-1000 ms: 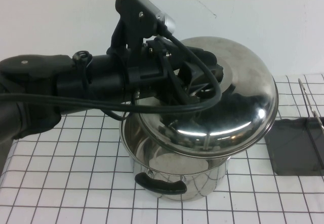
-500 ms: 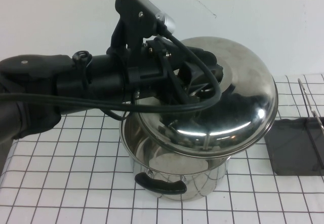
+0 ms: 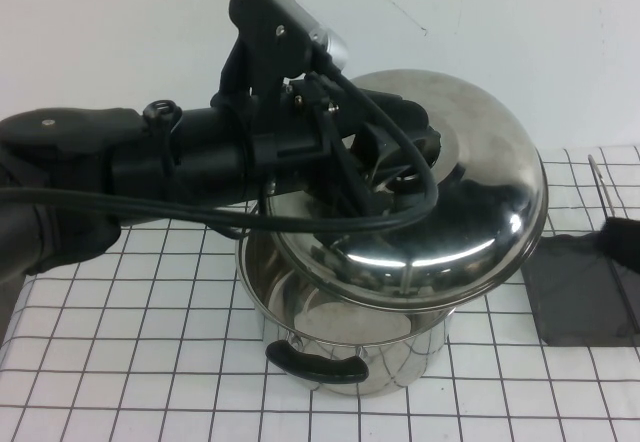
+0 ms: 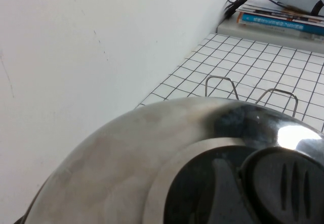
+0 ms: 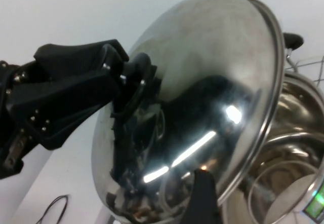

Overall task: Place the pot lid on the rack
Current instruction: Hand over the pot lid

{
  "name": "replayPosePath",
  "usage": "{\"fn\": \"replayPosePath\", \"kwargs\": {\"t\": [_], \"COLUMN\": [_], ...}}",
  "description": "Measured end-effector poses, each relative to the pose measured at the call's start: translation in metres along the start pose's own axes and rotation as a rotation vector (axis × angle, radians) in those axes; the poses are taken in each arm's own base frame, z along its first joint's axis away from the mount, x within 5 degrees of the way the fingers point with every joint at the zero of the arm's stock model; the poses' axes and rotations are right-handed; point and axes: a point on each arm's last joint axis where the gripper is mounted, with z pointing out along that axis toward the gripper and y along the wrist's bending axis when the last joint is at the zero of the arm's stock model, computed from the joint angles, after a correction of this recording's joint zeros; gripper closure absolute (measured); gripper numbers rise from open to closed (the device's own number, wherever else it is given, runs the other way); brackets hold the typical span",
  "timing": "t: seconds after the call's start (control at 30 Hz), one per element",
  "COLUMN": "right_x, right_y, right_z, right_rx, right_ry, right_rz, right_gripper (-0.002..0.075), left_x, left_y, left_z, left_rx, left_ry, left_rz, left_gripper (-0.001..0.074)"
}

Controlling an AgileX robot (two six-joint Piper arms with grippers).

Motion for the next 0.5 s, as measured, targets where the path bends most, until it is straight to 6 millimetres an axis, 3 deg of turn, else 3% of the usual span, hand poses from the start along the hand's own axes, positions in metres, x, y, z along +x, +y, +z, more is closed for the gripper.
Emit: {"fn": "replayPosePath", "kwargs": {"t": [0.17,0.5], "right_x": [-0.016,-0.031], "right_y": [-0.005,-0.004], "right_z": [0.019,0.026], "right_rx": [-0.076,-0.100], "right_ry": [0.060,0.054], "right_rz": [0.040,0.003], "right_gripper": [0.0202,0.0201], "left_x": [0.000,0.002], "left_y": [0.005,0.049], "left_z": [-0.002,-0.029], "left_rx": [-0.015,-0.135], "left_ry": [-0.002,-0.054], "left_rz": [-0.101,-0.562], "left_gripper": [0.0400,0.0400]}}
